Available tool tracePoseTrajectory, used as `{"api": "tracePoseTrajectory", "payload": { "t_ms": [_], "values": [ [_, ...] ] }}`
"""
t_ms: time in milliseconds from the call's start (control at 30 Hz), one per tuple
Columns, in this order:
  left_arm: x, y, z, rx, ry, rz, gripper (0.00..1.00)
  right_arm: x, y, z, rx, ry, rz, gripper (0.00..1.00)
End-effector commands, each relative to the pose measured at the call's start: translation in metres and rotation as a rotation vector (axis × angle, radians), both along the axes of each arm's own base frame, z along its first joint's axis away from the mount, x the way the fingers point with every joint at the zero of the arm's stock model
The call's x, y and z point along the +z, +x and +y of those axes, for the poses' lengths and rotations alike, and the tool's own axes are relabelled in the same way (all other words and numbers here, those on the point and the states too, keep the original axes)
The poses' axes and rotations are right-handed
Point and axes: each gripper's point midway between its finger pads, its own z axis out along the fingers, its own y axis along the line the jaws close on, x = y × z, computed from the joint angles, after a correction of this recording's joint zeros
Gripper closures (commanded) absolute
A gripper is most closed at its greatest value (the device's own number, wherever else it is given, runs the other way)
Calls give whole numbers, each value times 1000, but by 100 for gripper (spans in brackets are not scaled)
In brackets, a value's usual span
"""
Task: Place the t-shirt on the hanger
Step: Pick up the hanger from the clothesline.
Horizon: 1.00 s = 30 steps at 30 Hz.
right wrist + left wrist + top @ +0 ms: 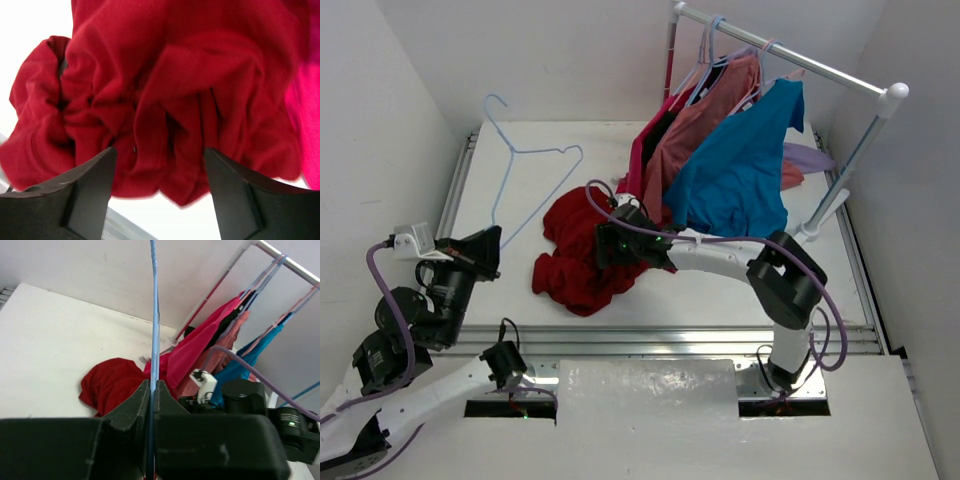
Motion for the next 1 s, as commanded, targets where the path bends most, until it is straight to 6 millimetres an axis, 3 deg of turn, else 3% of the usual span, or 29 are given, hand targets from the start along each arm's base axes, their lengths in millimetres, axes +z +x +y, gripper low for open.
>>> {"api": "tracePoseTrajectory", "payload": {
  "t_ms": [0, 33, 67, 133, 167, 200, 233, 267, 300, 333, 400, 500, 633, 700, 767, 967],
  "values": [
    [16, -2, -17, -94, -16, -73, 100, 45, 9, 23, 38, 131, -112, 23],
    [20, -5, -19, -121, -15, -94, 100, 53, 0, 27, 100, 164, -118, 18],
    [22, -9, -28, -185, -6, -119, 100, 81, -8, 29, 191, 206, -189, 1],
    [28, -17, -31, -238, -15, -157, 100, 108, -25, 23, 274, 219, -232, 1],
    [30, -24, -37, -294, -3, -181, 100, 102, -39, 10, 330, 167, -245, 1],
    [30, -28, -39, -320, 4, -191, 100, 112, -45, 1, 348, 170, -279, 1],
    [31, -34, -37, -343, 2, -212, 100, 149, -55, -13, 366, 218, -359, 1],
    [25, -39, -45, -400, 34, -222, 100, 143, -65, -29, 424, 166, -398, 1],
    [24, -45, -45, -424, 31, -246, 100, 174, -74, -44, 441, 196, -483, 1],
    [23, -51, -54, -482, 31, -268, 100, 170, -82, -56, 501, 148, -527, 1],
    [32, -66, -61, -570, 13, -329, 100, 194, -94, -76, 566, 120, -649, 1],
    [35, -83, -85, -726, 41, -356, 100, 214, -100, -92, 624, 65, -750, 1],
    [28, -94, -121, -912, 112, -313, 100, 262, -109, -111, 644, 50, -894, 1],
    [21, -95, -137, -979, 137, -279, 100, 276, -111, -112, 658, 57, -934, 1],
    [19, -93, -145, -1002, 148, -270, 100, 278, -103, -115, 632, 10, -939, 1],
    [21, -89, -146, -988, 147, -264, 100, 276, -95, -120, 604, -36, -952, 3]
  ]
}}
